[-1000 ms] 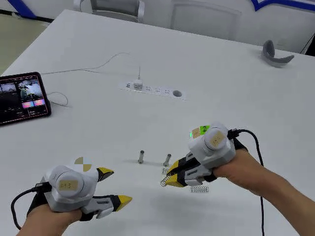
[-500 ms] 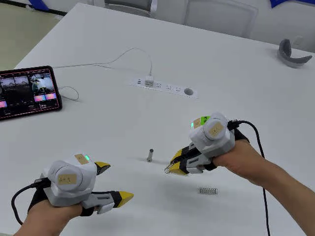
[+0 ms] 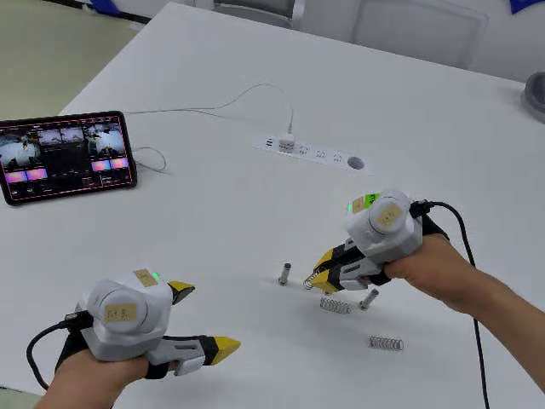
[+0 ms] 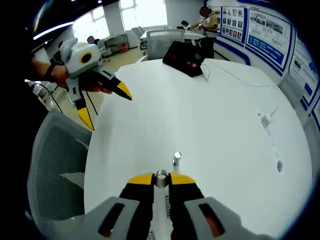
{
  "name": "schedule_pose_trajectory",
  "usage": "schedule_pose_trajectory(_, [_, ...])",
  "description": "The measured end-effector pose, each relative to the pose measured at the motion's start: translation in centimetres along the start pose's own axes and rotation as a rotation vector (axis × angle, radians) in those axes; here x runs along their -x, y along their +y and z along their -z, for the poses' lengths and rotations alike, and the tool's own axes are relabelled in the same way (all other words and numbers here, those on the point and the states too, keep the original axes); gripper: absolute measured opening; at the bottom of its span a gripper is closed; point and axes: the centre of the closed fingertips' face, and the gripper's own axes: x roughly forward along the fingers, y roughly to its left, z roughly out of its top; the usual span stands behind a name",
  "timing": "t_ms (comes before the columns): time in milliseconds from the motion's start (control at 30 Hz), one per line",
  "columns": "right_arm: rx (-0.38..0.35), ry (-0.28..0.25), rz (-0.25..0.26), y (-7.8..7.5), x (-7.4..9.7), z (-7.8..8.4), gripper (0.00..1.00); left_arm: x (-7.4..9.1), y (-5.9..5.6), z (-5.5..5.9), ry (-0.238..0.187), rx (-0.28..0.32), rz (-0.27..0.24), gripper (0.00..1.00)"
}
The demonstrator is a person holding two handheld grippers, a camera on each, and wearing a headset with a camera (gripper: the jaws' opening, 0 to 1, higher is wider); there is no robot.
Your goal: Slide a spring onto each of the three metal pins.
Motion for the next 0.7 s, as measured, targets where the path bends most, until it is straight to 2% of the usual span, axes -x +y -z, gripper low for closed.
schedule_pose_trajectory(300, [0.011,-0.001,0.012,-1.7,-0.7,-0.9,0.12,-0.2,-0.3,0.2,0.004,0.016,0.006,0.68])
schedule_pose_trajectory(700, [0.034,0.003,0.000,-2.6,-1.9,-1.7,0.12,-0.2,-0.2,0.1,0.003,0.019,0.008,0.68])
